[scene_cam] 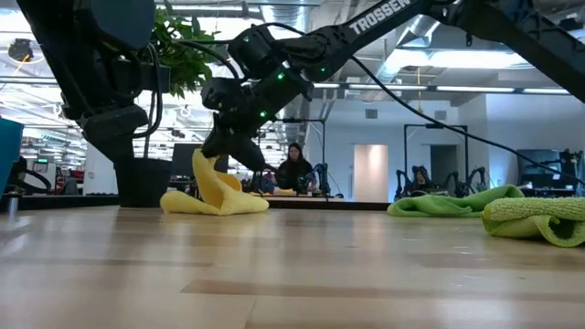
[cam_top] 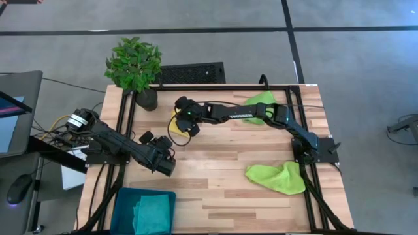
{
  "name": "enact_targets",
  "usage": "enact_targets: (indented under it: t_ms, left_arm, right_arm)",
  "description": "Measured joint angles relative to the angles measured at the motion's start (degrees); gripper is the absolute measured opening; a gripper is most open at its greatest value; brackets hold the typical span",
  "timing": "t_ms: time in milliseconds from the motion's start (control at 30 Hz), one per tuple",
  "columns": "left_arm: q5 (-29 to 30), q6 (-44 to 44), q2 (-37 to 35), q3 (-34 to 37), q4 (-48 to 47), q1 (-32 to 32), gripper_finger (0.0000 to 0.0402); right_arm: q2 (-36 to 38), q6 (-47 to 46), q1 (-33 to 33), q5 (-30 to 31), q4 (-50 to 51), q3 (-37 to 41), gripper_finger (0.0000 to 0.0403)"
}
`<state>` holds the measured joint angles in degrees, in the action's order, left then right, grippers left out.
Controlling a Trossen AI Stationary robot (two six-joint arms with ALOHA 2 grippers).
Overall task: Fold microfiber towels
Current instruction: Fold the yellow microfiber towel, then put the yellow microfiber towel into the bin
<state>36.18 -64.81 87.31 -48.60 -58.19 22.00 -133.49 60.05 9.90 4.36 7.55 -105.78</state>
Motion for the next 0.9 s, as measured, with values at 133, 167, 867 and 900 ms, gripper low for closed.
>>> enact_targets:
  t_ms: [133,167,867,900]
  left_arm:
    - [0.0,0.0,0.0,0.0,0.0,0.0,0.0142]
    - [0.0,0.0,0.0,0.0,0.0,0.0,0.0142]
    - [-0.1,-0.9,0.0,0.0,-1.9,0.0,0.0141]
    - [-0.3,-0.9,0.0,0.0,-1.9,0.0,0.0142]
  right_arm:
    - [0.0,0.0,0.1,0.0,-0.2,0.0,0.0048]
    - [0.0,0.0,0.0,0.0,-0.2,0.0,0.0056]
    - [0.0,-3.4,-0.1,-0.1,-9.0,0.0,0.0249]
    - [0.0,-3.7,-0.1,-0.1,-8.9,0.0,0.0249]
